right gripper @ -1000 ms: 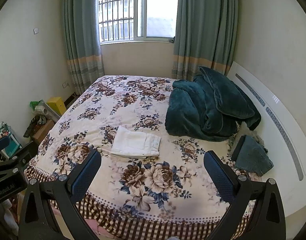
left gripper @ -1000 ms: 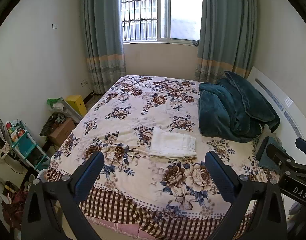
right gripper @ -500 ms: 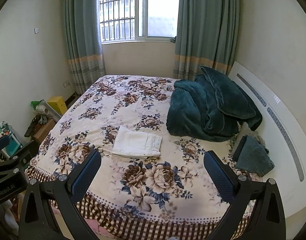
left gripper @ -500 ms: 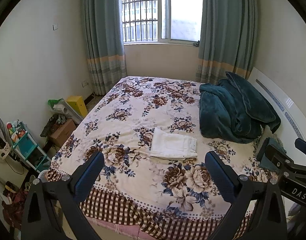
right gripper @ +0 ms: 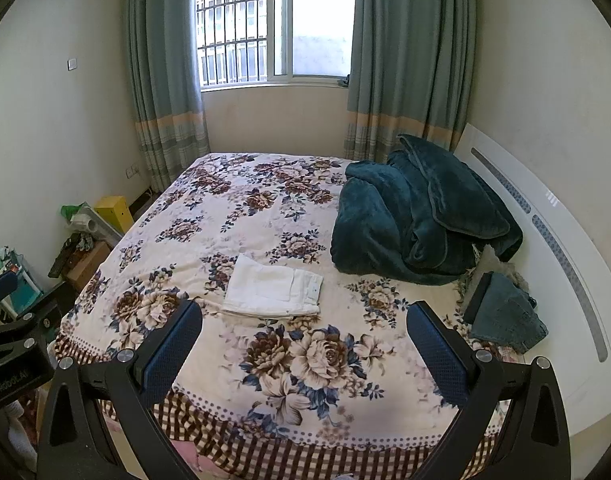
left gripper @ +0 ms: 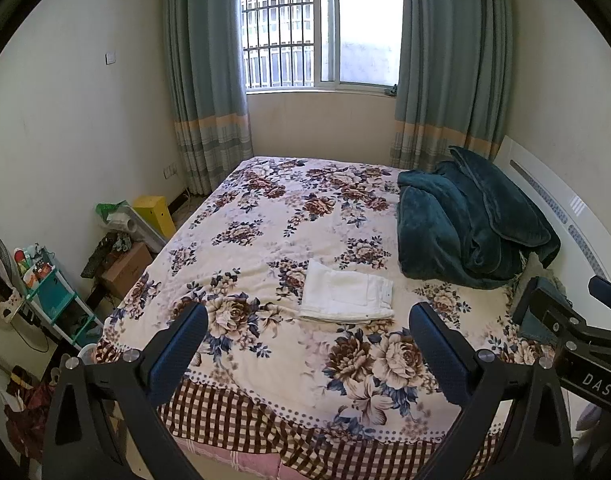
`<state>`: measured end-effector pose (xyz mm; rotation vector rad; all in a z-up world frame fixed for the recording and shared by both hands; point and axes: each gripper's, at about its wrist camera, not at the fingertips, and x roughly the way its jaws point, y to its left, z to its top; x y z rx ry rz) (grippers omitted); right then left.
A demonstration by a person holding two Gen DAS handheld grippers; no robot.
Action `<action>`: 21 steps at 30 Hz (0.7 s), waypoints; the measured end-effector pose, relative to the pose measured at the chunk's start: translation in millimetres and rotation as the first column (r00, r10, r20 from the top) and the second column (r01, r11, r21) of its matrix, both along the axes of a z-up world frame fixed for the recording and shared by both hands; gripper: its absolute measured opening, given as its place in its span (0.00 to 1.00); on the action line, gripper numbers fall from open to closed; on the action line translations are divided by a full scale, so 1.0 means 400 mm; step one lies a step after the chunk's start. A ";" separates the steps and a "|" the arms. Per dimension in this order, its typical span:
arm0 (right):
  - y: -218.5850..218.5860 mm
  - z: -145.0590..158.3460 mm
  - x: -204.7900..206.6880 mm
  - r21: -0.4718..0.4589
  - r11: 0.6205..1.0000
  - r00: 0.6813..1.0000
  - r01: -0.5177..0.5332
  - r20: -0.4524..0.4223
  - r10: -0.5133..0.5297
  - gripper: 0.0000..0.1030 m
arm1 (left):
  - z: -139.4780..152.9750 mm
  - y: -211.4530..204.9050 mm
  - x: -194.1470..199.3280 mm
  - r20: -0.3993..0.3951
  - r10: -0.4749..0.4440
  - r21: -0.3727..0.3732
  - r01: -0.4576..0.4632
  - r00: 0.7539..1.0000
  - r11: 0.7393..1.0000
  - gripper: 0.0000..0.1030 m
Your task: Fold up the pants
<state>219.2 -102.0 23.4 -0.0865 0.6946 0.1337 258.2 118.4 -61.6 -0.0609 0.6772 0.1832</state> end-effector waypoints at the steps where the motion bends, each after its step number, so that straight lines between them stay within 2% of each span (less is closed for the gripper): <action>1: 0.002 0.000 0.000 -0.001 1.000 1.000 -0.002 -0.001 0.002 1.00 | 0.000 -0.001 -0.002 0.001 0.001 -0.001 -0.001 1.000 1.000 1.00; 21: -0.001 0.010 0.007 -0.005 1.000 1.000 -0.001 -0.005 0.001 1.00 | 0.016 -0.019 0.017 0.022 -0.012 0.017 0.012 1.000 1.000 1.00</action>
